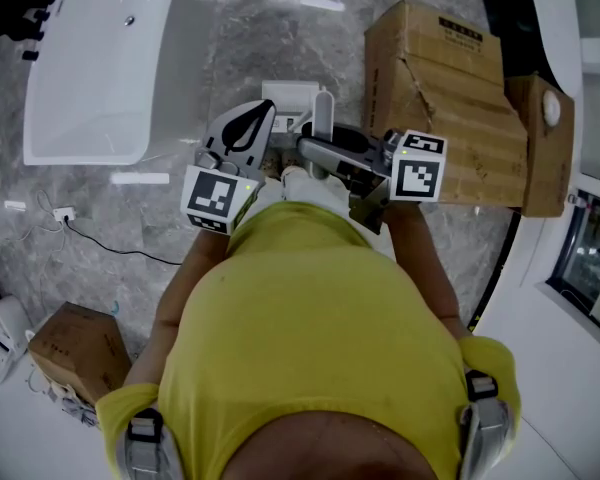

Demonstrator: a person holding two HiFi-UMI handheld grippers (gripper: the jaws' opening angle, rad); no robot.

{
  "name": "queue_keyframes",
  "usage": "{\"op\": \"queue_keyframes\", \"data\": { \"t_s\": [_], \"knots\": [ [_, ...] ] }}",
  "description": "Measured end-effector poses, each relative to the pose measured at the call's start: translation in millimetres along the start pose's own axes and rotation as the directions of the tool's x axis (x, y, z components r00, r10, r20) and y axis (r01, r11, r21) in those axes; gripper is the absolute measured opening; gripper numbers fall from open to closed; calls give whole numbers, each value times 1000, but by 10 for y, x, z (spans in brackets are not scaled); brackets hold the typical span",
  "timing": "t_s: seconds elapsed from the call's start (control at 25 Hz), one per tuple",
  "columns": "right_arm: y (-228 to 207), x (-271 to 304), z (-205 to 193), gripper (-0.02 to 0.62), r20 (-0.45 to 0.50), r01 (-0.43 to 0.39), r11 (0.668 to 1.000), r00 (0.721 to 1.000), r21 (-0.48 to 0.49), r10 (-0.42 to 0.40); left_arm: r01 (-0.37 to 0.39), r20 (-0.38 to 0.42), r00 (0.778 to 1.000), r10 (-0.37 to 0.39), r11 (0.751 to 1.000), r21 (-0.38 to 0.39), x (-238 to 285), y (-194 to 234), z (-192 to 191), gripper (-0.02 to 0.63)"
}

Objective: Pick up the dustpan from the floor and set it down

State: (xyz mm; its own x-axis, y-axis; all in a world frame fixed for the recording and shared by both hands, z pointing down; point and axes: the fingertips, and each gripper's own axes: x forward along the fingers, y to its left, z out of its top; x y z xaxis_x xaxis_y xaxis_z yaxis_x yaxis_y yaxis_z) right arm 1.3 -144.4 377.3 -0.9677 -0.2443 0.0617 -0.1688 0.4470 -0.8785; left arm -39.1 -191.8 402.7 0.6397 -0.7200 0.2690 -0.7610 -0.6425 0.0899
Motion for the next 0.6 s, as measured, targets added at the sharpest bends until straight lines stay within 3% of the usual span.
{"op": "queue_keyframes", "data": {
  "t_s": [0.6],
  "knots": [
    [-1124, 251, -398, 164, -147, 117, 992, 983, 43, -110, -34, -37, 999, 33, 999, -29, 20, 137, -135, 2]
  ]
}}
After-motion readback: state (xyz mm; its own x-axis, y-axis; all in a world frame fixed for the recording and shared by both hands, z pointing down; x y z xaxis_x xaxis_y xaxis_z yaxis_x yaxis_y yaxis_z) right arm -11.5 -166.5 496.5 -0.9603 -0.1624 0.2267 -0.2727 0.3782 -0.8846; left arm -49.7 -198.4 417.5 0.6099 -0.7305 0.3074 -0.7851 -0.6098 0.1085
